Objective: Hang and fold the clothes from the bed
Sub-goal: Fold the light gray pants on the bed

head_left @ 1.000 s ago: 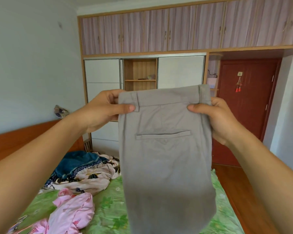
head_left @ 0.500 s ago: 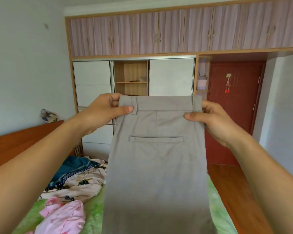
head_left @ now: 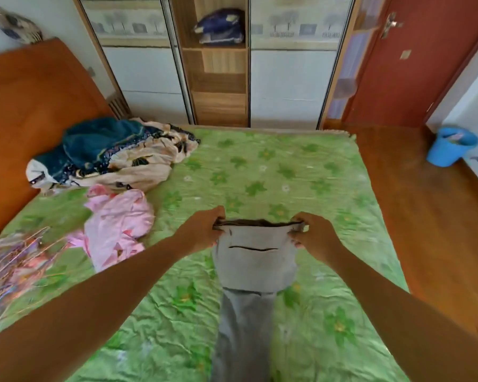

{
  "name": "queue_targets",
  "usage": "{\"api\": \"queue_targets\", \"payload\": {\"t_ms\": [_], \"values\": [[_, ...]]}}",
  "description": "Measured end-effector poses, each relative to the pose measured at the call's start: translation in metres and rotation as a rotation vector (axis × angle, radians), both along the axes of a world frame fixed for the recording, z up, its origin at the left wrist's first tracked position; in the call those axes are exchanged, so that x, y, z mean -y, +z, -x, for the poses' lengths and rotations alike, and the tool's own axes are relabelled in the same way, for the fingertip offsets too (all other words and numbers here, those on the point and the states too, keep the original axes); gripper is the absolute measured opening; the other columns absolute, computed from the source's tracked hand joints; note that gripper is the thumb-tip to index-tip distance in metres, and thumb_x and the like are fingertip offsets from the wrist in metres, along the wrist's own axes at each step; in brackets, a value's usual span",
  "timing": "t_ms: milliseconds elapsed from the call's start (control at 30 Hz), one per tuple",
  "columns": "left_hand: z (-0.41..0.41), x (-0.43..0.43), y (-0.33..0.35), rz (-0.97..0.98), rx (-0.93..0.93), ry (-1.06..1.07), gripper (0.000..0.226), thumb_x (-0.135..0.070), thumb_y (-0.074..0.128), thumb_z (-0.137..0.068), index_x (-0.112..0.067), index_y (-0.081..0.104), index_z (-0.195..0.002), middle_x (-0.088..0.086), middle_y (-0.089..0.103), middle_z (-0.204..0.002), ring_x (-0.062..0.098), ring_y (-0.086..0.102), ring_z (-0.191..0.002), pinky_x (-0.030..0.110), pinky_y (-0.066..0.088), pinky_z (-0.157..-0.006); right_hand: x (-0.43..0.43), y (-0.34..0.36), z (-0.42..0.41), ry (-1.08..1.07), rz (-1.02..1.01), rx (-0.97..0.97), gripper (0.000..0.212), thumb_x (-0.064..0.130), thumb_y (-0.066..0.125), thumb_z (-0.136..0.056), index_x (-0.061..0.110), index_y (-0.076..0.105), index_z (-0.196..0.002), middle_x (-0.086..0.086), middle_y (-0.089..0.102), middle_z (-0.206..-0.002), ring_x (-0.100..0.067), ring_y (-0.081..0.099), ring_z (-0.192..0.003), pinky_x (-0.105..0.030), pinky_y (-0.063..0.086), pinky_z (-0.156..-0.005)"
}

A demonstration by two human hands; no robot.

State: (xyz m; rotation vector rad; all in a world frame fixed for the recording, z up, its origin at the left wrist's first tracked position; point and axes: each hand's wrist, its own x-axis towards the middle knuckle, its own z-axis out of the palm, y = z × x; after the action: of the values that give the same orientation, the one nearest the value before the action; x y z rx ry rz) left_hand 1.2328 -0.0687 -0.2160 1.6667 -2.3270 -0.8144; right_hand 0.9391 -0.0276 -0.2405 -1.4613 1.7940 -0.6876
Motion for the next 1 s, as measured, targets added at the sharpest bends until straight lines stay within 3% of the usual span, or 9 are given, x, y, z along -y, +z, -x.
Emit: {"api": "queue_targets", "payload": {"t_ms": [100, 167, 367, 433, 533, 600, 733, 867, 1000], "values": [[0.003, 0.019, -0.068, -0.050, -0.054, 0.060, 0.012, -0.006, 0.061, -0.087, -0.011, 0.053, -0.093, 0.014, 0.065, -0.078, 0.031, 0.063, -0.073, 0.051, 0.053, -0.067, 0.019, -0.058, -0.003, -0.031, -0.015, -0.050, 0.020, 0.003, 0.068, -0.085, 0.022, 0.066, -0.090, -0.005, 0.068, -0.085, -0.024, 0.064, -0.075, -0.029, 0.050, -0.063], [0.008, 0.044, -0.098, -0.028, -0.092, 0.085, 0.008, -0.006, 0.061, -0.091, -0.009, 0.055, -0.096, 0.013, 0.064, -0.085, 0.029, 0.060, -0.077, 0.041, 0.047, -0.065, 0.045, -0.084, -0.002, -0.032, 0.015, -0.091, 0.017, 0.005, 0.064, -0.089, 0.019, 0.069, -0.098, -0.002, 0.066, -0.090, -0.021, 0.058, -0.078, -0.019, 0.038, -0.060], [0.026, 0.175, -0.157, 0.066, -0.132, 0.137, 0.026, -0.003, 0.054, -0.095, -0.005, 0.056, -0.121, 0.016, 0.059, -0.116, 0.033, 0.060, -0.102, 0.034, 0.045, -0.080, 0.174, -0.142, 0.007, -0.014, 0.146, -0.144, 0.020, 0.006, 0.058, -0.096, 0.010, 0.065, -0.114, -0.008, 0.064, -0.106, -0.021, 0.055, -0.089, -0.024, 0.033, -0.071], [0.036, 0.224, -0.170, 0.058, -0.130, 0.121, 0.052, -0.008, 0.059, -0.096, -0.009, 0.042, -0.145, 0.016, 0.043, -0.146, 0.030, 0.054, -0.126, 0.030, 0.044, -0.094, 0.226, -0.160, 0.010, 0.020, 0.112, -0.114, 0.040, 0.010, 0.062, -0.096, 0.010, 0.055, -0.135, -0.015, 0.056, -0.134, -0.024, 0.054, -0.107, -0.023, 0.035, -0.082], [0.055, 0.274, -0.199, 0.024, -0.122, 0.076, 0.094, -0.020, 0.067, -0.095, -0.032, 0.002, -0.161, 0.004, -0.021, -0.166, 0.023, 0.026, -0.149, 0.028, 0.045, -0.092, 0.282, -0.188, 0.011, 0.049, 0.049, -0.054, 0.086, 0.020, 0.069, -0.095, 0.023, 0.014, -0.161, -0.012, 0.005, -0.168, -0.026, 0.022, -0.151, -0.025, 0.030, -0.102], [0.059, 0.285, -0.239, 0.017, -0.103, 0.058, 0.097, -0.025, 0.067, -0.096, -0.040, -0.006, -0.158, 0.001, -0.035, -0.161, 0.024, 0.023, -0.150, 0.028, 0.047, -0.088, 0.293, -0.219, 0.007, 0.069, -0.012, -0.103, 0.096, 0.030, 0.069, -0.095, 0.035, -0.001, -0.161, -0.008, -0.019, -0.167, -0.029, 0.011, -0.154, -0.029, 0.031, -0.108], [0.057, 0.240, -0.368, -0.011, 0.173, 0.030, 0.086, -0.041, 0.056, -0.100, -0.028, -0.003, -0.160, 0.013, -0.025, -0.163, 0.032, -0.005, -0.155, 0.043, 0.022, -0.122, 0.244, -0.326, -0.015, 0.319, -0.177, -0.518, 0.083, 0.055, 0.049, -0.100, 0.033, -0.003, -0.161, -0.005, -0.021, -0.167, -0.028, -0.010, -0.156, -0.054, 0.011, -0.124], [0.049, 0.157, -0.476, -0.101, 0.440, -0.093, 0.083, -0.061, 0.037, -0.099, -0.029, -0.010, -0.159, 0.015, -0.025, -0.163, 0.030, -0.018, -0.153, 0.052, 0.011, -0.123, 0.164, -0.427, -0.036, 0.508, -0.274, -0.792, 0.084, 0.077, 0.027, -0.094, 0.038, -0.007, -0.160, -0.006, -0.022, -0.167, -0.031, -0.023, -0.153, -0.068, -0.009, -0.117], [0.036, 0.120, -0.538, 0.028, 0.457, -0.102, 0.080, -0.070, 0.016, -0.095, -0.031, -0.016, -0.157, 0.016, -0.027, -0.162, 0.031, -0.025, -0.150, 0.056, 0.006, -0.123, 0.137, -0.496, -0.042, 0.447, -0.262, -0.829, 0.088, 0.087, 0.003, -0.081, 0.044, -0.029, -0.150, -0.007, -0.032, -0.164, -0.033, -0.031, -0.149, -0.071, -0.009, -0.114]]}}
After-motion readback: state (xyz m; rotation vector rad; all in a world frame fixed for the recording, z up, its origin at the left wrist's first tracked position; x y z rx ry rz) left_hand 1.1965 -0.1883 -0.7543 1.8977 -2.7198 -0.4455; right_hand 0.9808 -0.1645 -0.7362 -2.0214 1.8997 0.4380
